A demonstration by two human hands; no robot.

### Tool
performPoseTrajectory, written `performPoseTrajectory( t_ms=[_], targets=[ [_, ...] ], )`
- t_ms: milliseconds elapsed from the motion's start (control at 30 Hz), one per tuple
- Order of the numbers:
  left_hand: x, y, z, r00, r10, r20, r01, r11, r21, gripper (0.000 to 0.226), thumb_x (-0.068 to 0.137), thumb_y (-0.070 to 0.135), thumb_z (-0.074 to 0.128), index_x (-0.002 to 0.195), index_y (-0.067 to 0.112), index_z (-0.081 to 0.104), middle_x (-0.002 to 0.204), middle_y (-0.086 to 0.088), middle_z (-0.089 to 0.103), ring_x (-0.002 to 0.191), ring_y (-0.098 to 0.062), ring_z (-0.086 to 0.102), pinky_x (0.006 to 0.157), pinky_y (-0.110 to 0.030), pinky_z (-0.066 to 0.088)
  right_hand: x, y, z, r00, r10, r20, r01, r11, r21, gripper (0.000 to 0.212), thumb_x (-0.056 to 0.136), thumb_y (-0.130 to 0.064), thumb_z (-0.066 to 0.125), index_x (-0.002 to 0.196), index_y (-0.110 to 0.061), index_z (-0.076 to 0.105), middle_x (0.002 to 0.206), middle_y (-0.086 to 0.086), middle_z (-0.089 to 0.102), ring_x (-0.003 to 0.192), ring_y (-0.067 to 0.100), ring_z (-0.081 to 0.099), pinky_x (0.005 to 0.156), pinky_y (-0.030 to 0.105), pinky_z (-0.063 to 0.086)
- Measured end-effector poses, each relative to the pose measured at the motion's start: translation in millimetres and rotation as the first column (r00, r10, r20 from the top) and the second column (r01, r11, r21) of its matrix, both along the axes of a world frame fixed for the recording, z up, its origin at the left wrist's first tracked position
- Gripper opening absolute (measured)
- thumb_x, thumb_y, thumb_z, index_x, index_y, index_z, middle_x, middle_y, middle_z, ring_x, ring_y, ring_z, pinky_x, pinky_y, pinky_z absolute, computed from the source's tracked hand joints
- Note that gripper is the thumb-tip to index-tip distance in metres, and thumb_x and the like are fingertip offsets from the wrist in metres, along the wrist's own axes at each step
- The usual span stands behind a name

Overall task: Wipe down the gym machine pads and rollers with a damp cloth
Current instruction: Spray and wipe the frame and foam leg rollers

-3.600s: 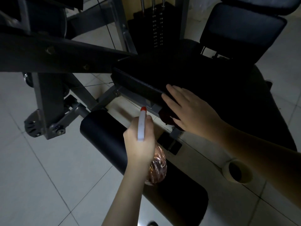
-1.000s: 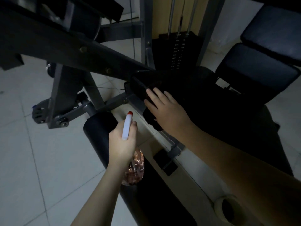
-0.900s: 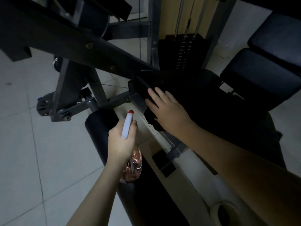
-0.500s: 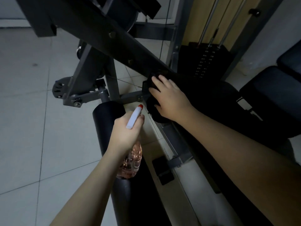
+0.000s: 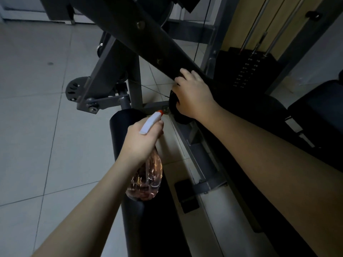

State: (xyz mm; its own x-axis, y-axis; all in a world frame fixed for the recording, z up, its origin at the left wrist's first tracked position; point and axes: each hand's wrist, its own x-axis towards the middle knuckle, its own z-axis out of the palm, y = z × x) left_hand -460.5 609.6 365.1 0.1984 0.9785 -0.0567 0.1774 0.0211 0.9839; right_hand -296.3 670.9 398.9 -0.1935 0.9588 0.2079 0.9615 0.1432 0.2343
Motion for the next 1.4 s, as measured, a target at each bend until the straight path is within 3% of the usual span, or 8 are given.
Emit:
performPoseTrajectory(
  t_ms=[233,367,533,700,867,1133,1267,1400],
  targets=[
    [0,0,-1,1.000,-0.012,0.007,0.012,1.000,0.022,0.010,0.080,0.039,0.053,0.072,0.033,0.055,0.094,-0.025,0.065,0.088,-0.042,0.061,0.085,-0.052,0.051,6,-30,-5,0.985,0.113,0.130,-0.095,0.987,-0.133,0.038,0.091,-0.019,0.049,0.126,-0.009,0.058,0.139,0.008,0.048,0.142,0.024,0.020,0.119,0.038,0.003],
    [-1,5,-7,0.999,-0.037,0.014,0.037,0.999,0.005,0.014,0.091,0.029,0.056,0.079,0.024,0.059,0.091,-0.022,0.068,0.083,-0.033,0.065,0.083,-0.048,0.052,9,-54,-23,0.966,0.101,0.238,-0.082,0.993,-0.090,0.032,0.075,-0.016,0.067,0.105,-0.007,0.072,0.117,0.012,0.065,0.126,0.028,0.049,0.112,0.042,0.027],
    [-5,11,-14,0.998,-0.041,0.052,0.042,0.999,-0.013,0.015,0.097,0.024,0.052,0.098,0.030,0.066,0.093,-0.009,0.070,0.079,-0.014,0.066,0.070,-0.022,0.051,0,-37,-17,0.997,-0.012,0.072,0.012,1.000,-0.001,0.041,0.093,-0.012,0.045,0.133,-0.003,0.049,0.155,0.013,0.020,0.145,0.028,0.010,0.117,0.041,0.004],
    [-12,12,-14,0.996,-0.056,0.071,0.057,0.998,-0.015,0.017,0.100,0.025,0.048,0.105,0.037,0.058,0.088,-0.002,0.066,0.083,-0.016,0.065,0.081,-0.031,0.052,-1,-46,-24,0.995,-0.055,0.081,0.048,0.995,0.090,0.037,0.094,-0.009,0.045,0.129,-0.002,0.053,0.155,0.015,0.020,0.144,0.032,0.013,0.117,0.039,0.007],
    [-18,0,-8,0.991,-0.019,0.130,0.023,0.999,-0.030,0.027,0.100,0.021,0.048,0.088,0.044,0.057,0.083,-0.001,0.064,0.082,-0.016,0.062,0.086,-0.038,0.051,4,-72,-36,0.992,-0.042,0.121,0.029,0.993,0.112,0.049,0.086,-0.015,0.026,0.108,0.002,0.067,0.128,0.021,0.057,0.125,0.037,0.049,0.106,0.040,0.035],
    [-30,-15,1,0.993,-0.105,0.047,0.104,0.994,0.024,0.022,0.085,0.033,0.052,0.092,0.016,0.065,0.090,-0.008,0.069,0.088,-0.017,0.068,0.090,-0.043,0.053,2,-121,-37,0.971,0.100,0.215,-0.103,0.995,0.004,0.029,0.075,-0.004,0.039,0.082,-0.001,0.067,0.077,0.016,0.063,0.081,0.034,0.060,0.080,0.041,0.049],
    [-45,-26,0,0.990,-0.113,0.079,0.111,0.993,0.027,0.010,0.083,0.025,0.052,0.082,0.020,0.061,0.089,-0.017,0.067,0.085,-0.023,0.066,0.080,-0.033,0.054,-15,-146,-53,0.999,0.017,-0.047,-0.021,0.997,-0.081,0.032,0.061,-0.011,0.076,0.091,-0.005,0.065,0.086,0.015,0.063,0.080,0.035,0.060,0.078,0.044,0.048],
    [-65,-38,-11,0.996,-0.066,0.062,0.069,0.997,-0.046,0.028,0.096,0.007,0.049,0.079,0.026,0.059,0.078,-0.002,0.063,0.069,-0.004,0.063,0.056,-0.009,0.046,-49,-150,-65,0.846,-0.200,-0.494,0.096,0.969,-0.228,0.030,0.081,-0.009,0.063,0.111,-0.008,0.060,0.108,0.012,0.057,0.102,0.030,0.053,0.088,0.040,0.045]
  ],
)
